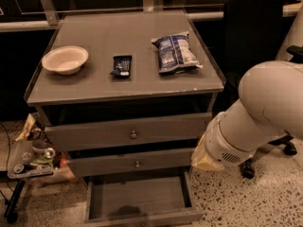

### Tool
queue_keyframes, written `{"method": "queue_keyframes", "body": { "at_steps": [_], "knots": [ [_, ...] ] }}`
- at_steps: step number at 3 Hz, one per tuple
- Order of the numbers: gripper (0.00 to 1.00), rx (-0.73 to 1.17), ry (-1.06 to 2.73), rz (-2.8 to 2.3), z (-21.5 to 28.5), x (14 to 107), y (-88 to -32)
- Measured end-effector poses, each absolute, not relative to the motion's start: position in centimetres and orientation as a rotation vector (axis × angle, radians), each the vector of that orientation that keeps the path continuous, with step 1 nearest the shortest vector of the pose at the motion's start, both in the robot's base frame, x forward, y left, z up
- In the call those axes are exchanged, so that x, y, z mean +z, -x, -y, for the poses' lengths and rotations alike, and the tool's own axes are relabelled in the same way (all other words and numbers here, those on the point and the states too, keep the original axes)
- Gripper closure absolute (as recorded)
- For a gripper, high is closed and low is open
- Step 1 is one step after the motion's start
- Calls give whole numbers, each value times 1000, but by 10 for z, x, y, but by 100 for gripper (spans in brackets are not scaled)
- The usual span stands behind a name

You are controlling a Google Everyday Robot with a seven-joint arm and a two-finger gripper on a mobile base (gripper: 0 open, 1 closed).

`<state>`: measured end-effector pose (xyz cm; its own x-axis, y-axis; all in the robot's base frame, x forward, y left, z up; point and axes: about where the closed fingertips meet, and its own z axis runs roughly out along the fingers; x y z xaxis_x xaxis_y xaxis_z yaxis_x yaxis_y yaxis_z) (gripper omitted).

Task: Close bottom drawer

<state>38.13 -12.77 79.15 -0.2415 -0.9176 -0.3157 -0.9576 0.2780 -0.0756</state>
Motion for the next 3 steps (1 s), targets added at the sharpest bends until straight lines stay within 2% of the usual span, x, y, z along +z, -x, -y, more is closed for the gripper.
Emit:
{"method": "queue_keyframes", "body": {
  "at_steps": [1,3],
  "knots": [
    [100,233,1719,-2244,119,764,-373],
    [100,493,1743,-2306,62,592,-341]
  ]
}}
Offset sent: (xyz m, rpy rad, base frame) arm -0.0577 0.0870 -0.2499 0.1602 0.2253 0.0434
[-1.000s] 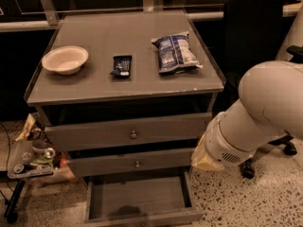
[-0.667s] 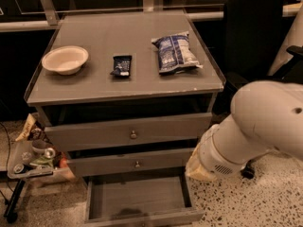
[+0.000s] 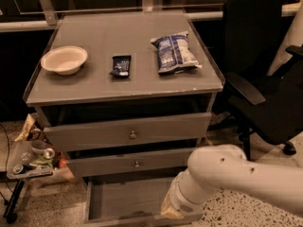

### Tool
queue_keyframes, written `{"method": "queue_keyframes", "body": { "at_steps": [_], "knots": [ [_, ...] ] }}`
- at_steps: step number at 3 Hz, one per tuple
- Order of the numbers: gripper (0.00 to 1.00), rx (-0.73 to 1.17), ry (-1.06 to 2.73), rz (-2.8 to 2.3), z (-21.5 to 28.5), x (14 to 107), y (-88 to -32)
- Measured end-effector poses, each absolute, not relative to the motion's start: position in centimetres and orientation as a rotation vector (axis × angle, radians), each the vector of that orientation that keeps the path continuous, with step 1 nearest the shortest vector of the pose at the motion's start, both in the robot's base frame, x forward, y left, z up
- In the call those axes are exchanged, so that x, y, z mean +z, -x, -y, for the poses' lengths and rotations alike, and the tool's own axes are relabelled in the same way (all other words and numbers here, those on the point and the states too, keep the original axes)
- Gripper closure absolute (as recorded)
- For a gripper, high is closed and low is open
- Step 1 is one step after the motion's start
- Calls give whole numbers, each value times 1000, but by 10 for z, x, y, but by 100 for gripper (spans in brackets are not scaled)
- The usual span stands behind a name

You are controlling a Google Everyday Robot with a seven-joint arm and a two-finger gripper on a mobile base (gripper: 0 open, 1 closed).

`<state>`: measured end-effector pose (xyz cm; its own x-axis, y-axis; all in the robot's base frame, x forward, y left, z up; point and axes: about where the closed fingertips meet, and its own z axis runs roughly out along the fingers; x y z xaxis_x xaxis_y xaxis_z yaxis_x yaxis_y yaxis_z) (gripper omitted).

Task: Close bottom drawer

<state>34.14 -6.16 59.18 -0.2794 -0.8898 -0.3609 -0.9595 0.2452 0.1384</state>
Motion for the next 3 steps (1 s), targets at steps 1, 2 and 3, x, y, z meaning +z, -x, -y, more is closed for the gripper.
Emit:
{"method": "queue_keyframes", "body": {
  "at_steps": [1,2,3],
  "knots": [
    [100,613,1729,-2355,39,511,-327],
    [100,612,1729,-2355,39,511,-327],
    [100,644,1733,-2359,38,496,-323]
  ]
}}
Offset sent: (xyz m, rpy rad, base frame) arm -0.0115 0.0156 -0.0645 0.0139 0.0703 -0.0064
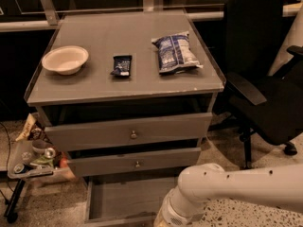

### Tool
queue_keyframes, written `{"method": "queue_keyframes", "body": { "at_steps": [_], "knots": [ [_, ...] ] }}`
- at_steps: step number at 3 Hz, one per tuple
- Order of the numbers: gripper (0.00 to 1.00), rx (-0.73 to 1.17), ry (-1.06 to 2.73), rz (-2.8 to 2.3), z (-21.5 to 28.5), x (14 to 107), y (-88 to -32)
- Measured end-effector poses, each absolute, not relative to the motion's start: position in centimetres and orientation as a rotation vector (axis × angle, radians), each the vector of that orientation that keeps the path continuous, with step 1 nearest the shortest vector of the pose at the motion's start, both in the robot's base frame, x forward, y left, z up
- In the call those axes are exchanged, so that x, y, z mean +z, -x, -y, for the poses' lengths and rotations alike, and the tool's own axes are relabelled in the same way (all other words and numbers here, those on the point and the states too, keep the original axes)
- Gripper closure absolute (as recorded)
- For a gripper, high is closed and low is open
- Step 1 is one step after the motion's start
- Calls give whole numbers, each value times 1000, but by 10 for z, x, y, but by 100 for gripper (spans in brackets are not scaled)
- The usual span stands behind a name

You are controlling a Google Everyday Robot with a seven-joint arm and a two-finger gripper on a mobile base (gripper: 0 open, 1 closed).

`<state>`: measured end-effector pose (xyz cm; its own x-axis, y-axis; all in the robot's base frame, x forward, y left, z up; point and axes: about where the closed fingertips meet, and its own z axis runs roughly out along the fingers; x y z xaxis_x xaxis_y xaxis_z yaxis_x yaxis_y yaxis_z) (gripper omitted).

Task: Close bottom drawer

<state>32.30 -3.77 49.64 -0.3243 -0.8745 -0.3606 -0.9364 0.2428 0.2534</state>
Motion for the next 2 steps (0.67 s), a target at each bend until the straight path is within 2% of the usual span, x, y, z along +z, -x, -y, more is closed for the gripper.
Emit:
{"method": "queue_keyframes", "body": {
  "at_steps": [2],
  "knots": [
    [100,736,1570,-2516,50,372,-326]
  ]
}}
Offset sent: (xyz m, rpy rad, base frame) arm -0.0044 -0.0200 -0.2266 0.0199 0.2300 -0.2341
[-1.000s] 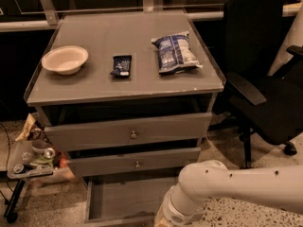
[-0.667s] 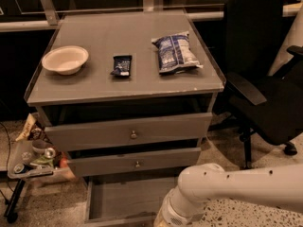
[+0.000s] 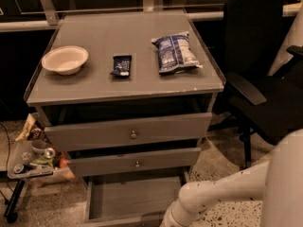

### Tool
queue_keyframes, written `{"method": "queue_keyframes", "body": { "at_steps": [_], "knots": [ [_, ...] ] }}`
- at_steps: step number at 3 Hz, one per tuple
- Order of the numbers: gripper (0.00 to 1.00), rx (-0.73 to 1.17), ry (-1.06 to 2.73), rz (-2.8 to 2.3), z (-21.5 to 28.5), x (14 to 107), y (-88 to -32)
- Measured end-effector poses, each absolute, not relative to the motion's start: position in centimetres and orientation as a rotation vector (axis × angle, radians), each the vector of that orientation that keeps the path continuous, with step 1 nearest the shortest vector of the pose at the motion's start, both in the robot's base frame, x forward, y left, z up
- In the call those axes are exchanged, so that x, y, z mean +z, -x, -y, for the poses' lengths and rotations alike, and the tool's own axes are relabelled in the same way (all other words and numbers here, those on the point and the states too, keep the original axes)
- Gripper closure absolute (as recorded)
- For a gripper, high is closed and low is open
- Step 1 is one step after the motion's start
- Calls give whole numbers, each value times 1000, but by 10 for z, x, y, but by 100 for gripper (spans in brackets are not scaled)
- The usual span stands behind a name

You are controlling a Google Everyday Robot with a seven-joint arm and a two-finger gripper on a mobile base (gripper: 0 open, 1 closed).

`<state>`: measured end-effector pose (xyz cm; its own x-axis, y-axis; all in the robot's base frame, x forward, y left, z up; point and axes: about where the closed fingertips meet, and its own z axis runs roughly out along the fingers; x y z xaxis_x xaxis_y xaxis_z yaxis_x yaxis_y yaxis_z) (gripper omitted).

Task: Close bottom drawer

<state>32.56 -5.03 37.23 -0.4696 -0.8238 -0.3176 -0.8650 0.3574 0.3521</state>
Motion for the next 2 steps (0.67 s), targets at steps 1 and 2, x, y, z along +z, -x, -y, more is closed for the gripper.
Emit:
{"method": "queue_keyframes", "body": {
  "at_steps": [1,2],
  "knots": [
    [100,804,1491,-2584,61,311,-321],
    [100,882,1442,-2644,64,254,-309]
  ]
}}
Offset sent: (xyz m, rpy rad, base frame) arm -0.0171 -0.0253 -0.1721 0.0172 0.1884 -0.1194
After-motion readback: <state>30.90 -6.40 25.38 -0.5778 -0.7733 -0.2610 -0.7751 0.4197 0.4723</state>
